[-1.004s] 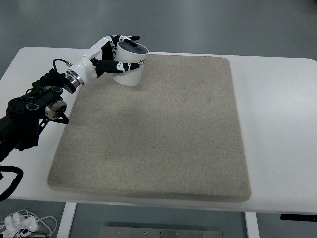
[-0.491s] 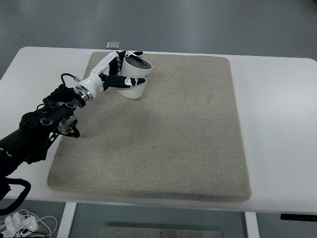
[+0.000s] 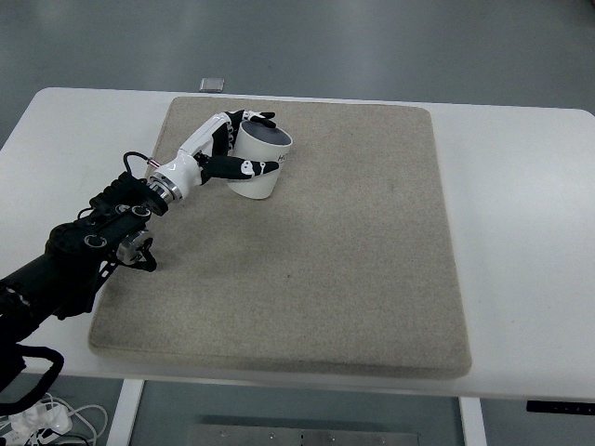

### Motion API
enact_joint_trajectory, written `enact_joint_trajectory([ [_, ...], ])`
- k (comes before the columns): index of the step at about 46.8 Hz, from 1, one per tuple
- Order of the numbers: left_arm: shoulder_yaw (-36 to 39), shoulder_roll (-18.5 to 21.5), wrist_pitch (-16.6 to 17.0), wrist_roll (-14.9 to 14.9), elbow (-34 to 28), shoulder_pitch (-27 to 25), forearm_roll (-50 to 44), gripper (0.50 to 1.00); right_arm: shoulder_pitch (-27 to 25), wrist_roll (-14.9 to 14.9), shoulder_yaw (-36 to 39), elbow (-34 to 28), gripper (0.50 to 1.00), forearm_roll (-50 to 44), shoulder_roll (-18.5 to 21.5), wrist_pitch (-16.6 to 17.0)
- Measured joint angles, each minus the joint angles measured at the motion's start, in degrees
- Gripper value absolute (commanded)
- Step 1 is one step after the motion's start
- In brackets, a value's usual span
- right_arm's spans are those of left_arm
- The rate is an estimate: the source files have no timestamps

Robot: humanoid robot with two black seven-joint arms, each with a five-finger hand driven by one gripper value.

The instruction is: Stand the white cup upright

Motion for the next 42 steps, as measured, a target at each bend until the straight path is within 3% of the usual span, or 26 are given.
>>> enact_joint_trajectory([
  [6,-0.08,-0.46,0.0,0.0,-0.05,0.0,-0.6,0.958,-0.01,0.0,0.0,0.0,0.952,0.0,0.0,0.0],
  [19,-0.72,-0.15,-0.16,0.0,-3.99,0.27,-0.71,0.973,-0.01,0.0,0.0,0.0,0.952,0.01,0.0,0.0],
  [42,-1.3,0.99,-0.63,0.0,-5.43,0.01,-0.8,0.992,-0.01,0.0,0.0,0.0,0.952,-0.04,0.0,0.0],
])
